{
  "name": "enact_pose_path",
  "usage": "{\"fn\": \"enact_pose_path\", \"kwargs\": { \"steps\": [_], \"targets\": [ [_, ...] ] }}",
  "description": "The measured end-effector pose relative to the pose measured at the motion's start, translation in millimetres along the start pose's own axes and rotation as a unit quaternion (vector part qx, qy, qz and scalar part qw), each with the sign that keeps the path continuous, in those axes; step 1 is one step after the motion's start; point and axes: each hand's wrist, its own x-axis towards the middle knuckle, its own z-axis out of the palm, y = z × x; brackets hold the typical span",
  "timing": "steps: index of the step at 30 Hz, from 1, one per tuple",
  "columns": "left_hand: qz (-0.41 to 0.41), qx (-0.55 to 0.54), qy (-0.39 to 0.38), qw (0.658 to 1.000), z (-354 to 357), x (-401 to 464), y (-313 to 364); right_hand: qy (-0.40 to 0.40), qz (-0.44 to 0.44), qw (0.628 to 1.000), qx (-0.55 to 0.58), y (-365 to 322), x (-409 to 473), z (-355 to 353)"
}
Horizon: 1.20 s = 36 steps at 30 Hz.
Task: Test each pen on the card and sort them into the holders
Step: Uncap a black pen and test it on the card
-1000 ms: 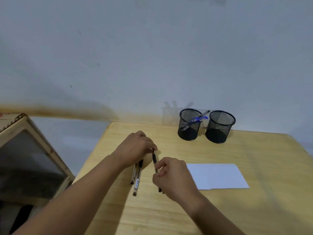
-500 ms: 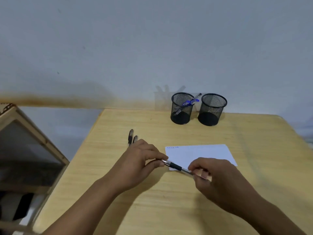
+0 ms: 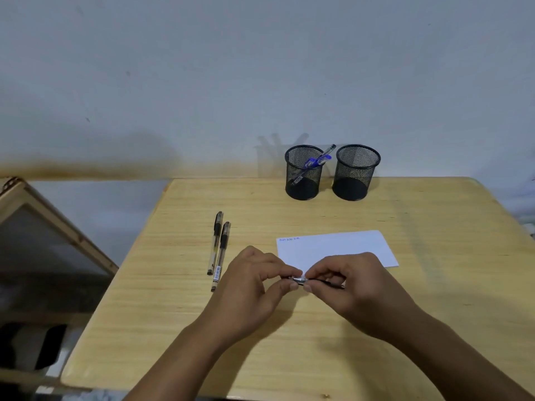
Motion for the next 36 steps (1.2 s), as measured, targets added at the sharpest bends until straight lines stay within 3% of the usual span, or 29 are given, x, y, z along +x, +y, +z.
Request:
{"fn": "enact_pose_path", "kwargs": {
  "steps": [11, 15, 20, 23, 27, 36],
  "targets": [
    [-0.028, -0.036, -0.044, 0.998, -1.2, -4.9, 1.2, 0.01, 0.027, 0.998, -0.057, 12.8, -7.9, 15.6],
    [-0.041, -0.029, -0.048, 0.998, -4.8, -1.4, 1.7, 0.012, 0.042, 0.999, 0.002, 11.6, -5.4, 11.4],
    [-0.126, -0.038, 0.051, 0.99, -13.5, 3.3, -15.6, 0.045, 0.096, 0.988, 0.11, 15.8, -2.8, 5.1],
    [-0.176, 0.046, 0.089, 0.979, -13.9, 10.1, -35.0, 0.053, 0.125, 0.97, 0.202, 21.3, -3.3, 3.9],
    [-0.222, 0.166, 0.06, 0.959, -8.1, 16.5, -48.9, 0.071, 0.141, 0.94, 0.302, 24.5, -4.4, 9.8],
    [-0.232, 0.225, 0.079, 0.943, 6.6, 19.8, -52.3, 0.135, 0.134, 0.928, 0.321, 24.2, -3.5, 13.3]
  ]
}}
